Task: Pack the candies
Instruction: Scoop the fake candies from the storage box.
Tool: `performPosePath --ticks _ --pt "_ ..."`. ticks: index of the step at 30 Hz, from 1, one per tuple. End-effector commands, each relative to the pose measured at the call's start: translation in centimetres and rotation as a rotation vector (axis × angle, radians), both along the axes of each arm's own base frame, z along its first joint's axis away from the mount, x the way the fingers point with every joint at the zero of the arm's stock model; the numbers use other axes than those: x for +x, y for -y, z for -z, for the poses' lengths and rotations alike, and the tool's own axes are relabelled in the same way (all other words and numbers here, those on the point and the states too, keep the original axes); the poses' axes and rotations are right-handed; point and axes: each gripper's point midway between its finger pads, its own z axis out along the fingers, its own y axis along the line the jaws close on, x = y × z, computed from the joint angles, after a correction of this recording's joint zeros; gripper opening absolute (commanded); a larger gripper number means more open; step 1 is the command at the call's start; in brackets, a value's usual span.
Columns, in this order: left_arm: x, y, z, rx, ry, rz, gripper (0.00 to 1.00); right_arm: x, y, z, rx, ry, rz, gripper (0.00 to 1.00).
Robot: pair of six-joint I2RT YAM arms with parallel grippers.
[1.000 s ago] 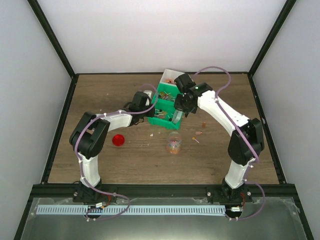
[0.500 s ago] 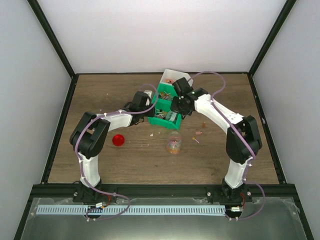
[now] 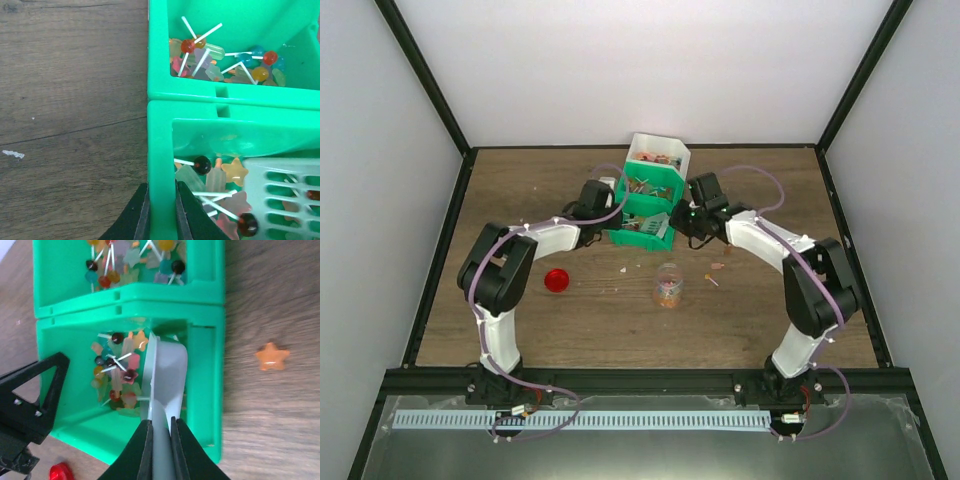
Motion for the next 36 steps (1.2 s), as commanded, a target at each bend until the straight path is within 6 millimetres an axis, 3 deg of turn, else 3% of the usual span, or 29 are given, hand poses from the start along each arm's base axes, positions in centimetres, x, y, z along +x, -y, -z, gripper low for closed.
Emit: performPosePath --ticks 1,9,13,18,22,29,33,36 --pt "-1.4 3.0 1.1 0.012 -0.009 0.129 0.04 -2.5 -0.7 6.7 0.081 -0.171 -0.068 0.01" --pt "-1.1 3.1 1.8 0.028 -0.021 0.131 0.05 -1.8 1.4 4.7 0.172 -0.138 -0.082 0.01" --pt "-1.1 3.0 2.0 0.039 -0.027 0.129 0.05 -0.8 3.3 3.4 0.063 -0.139 -0.025 0.01" --pt "-1.1 3.0 2.1 0.041 -0.027 0.132 0.05 -0.7 6.3 0.2 -0.081 -0.107 0.061 0.01" --pt "-1.1 3.0 2.2 0.038 -0.029 0.134 0.05 -1.2 7.1 0.2 -0.142 -0.125 0.069 0.01" --pt "-1.4 3.4 2.2 0.023 -0.036 0.154 0.05 -0.9 4.1 3.9 -0.13 -0.167 -0.012 0.01" --pt "-1.6 3.6 2.4 0.019 -0.045 0.166 0.05 -0.4 1.5 6.0 -0.033 -0.181 -0.087 0.01" --pt "-1.7 3.6 2.5 0.021 -0.048 0.172 0.05 -0.3 0.6 6.9 0.012 -0.17 -0.109 0.01"
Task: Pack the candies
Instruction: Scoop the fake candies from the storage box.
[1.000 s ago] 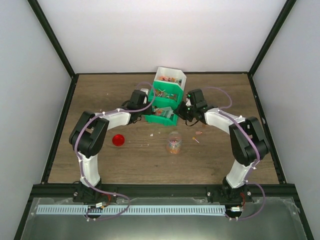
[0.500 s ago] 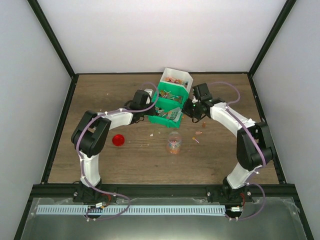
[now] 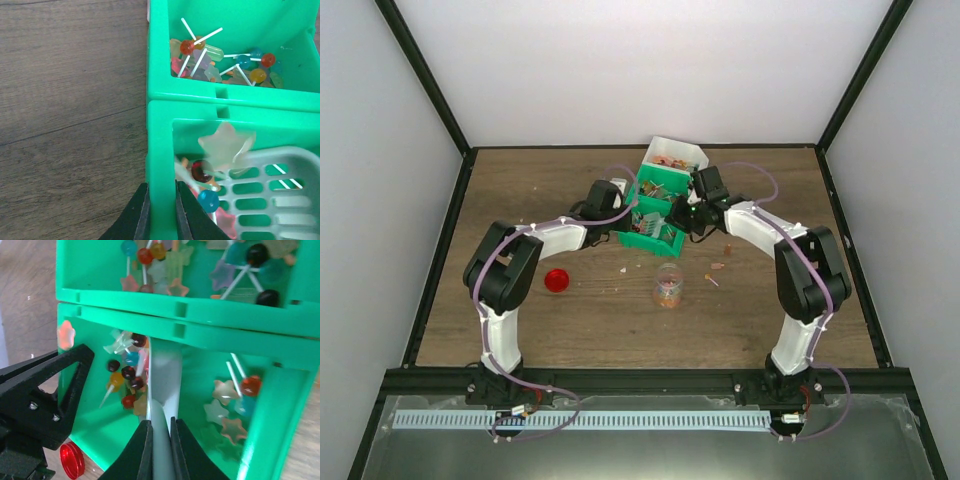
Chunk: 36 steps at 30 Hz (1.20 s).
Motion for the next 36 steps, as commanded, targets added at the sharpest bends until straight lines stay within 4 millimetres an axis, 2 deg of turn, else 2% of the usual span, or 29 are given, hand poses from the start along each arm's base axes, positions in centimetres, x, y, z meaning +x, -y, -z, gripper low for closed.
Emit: performPosePath --ticks 1,7,10,13,14,18,20,30,32,36 --pt "-1.3 0.9 2.5 0.044 -0.039 0.085 0.05 -1.5 0.6 6.0 -0.062 -0.087 -0.023 0.01" --pt "-1.4 1.0 2.3 0.039 -0.041 0.089 0.05 -1.8 -1.5 5.2 0.082 -0.031 -0.115 0.01" --pt "-1.4 0.9 2.3 0.043 -0.042 0.084 0.05 -2.1 -1.9 4.7 0.158 -0.002 -0.141 0.01" --pt "-1.4 0.5 2.1 0.044 -0.04 0.071 0.11 -2.9 -1.6 4.4 0.257 0.025 -0.151 0.01" --pt "-1.5 0.4 1.9 0.041 -0.035 0.064 0.12 -3.0 -1.5 4.2 0.288 0.034 -0.158 0.01" --pt "-1.6 0.3 -0.3 0.002 0.002 0.055 0.33 -2.9 -1.1 4.3 0.29 0.048 -0.156 0.01" --pt "-1.7 0.5 -1.5 -0.016 0.019 0.061 0.38 -2.9 -1.0 4.5 0.293 0.047 -0.152 0.01" --pt "-2.3 -0.3 -5.3 -0.071 0.09 0.031 0.44 -3.6 -1.5 4.0 0.378 0.083 -0.199 0.01" --pt "-2.3 -0.3 -5.7 -0.082 0.097 0.025 0.46 -3.7 -1.5 3.3 0.406 0.107 -0.206 0.01" --pt "-1.9 -0.3 -5.1 -0.071 0.08 0.019 0.48 -4.0 -0.9 2.3 0.426 0.133 -0.192 0.01"
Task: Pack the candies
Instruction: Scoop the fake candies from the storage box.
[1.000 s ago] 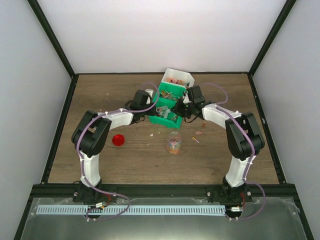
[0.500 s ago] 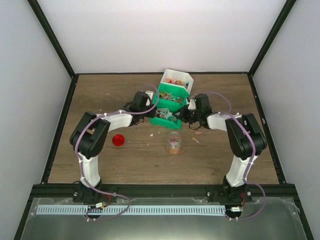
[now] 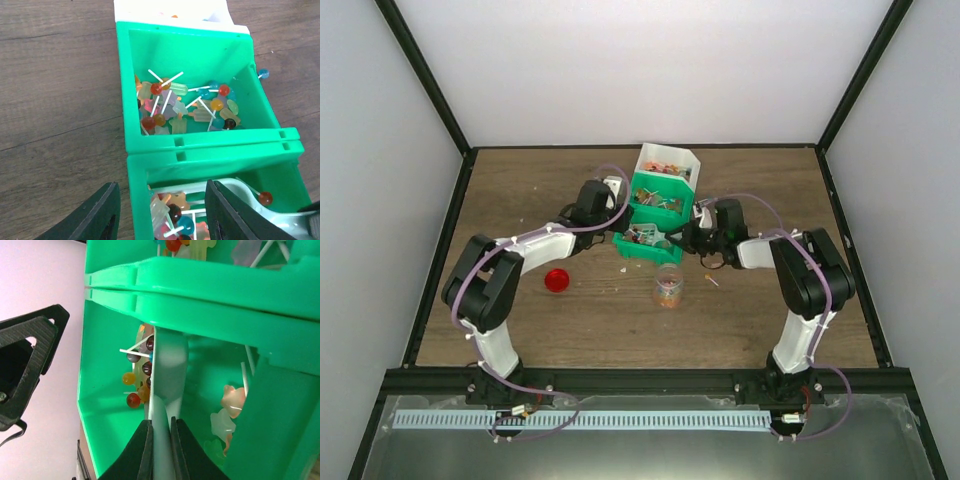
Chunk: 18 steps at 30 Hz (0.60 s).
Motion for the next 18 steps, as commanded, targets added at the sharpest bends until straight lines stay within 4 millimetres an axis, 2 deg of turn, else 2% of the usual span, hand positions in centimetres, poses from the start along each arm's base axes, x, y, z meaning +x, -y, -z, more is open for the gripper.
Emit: performPosePath --ticks 1,7,18 --pt "0.4 0.1 -0.4 -0.015 0.01 -0.012 0.49 -1.4 0.2 -1.0 0.043 0.001 -0.027 0.01" --pt "0.6 0.1 0.8 -0.009 -0.007 -0.016 0.49 -1.4 1.8 -2.3 0.031 0.014 0.017 0.01" --pt "0.4 -0.1 1.1 0.003 -0.01 -0.016 0.49 -1.8 2.6 -2.9 0.022 0.018 0.03 0.01"
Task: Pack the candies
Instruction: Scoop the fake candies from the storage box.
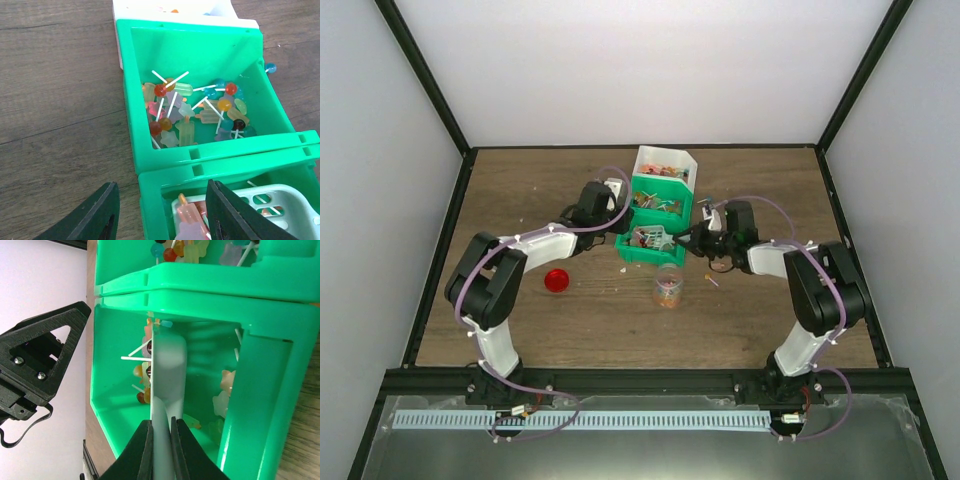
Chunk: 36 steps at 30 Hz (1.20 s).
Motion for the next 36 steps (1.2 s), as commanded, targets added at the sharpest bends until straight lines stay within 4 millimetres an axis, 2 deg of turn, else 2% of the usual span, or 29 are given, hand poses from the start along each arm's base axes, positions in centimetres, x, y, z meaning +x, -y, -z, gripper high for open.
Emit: performPosePath --ticks 1,8,15,24,36 --pt "0.3 -0.2 0.0 -0.002 0.009 -0.012 0.49 -0.3 0.6 -1.4 0.008 0.039 -0.003 0.01" --pt "0.1 -0.5 -0.6 -0.022 0.021 -0.013 0.5 -0.8 1.2 -2.8 0.045 0.066 -0.013 0.01" --pt "-0.3 -0.9 -0.6 -0.021 0.022 -0.02 0.5 -0.6 1.7 -2.9 0.066 0.057 -0.006 0.01" --pt "-0.6 -1.7 -1.2 -0.038 0.035 -0.04 0.5 -1.2 3.7 -3.4 0.137 0.06 0.007 0.01" --pt "-1.7 -2.5 -0.3 -0.052 0.023 -0.049 0.5 -1.6 4.7 -4.7 0.229 0.079 -0.013 0.01"
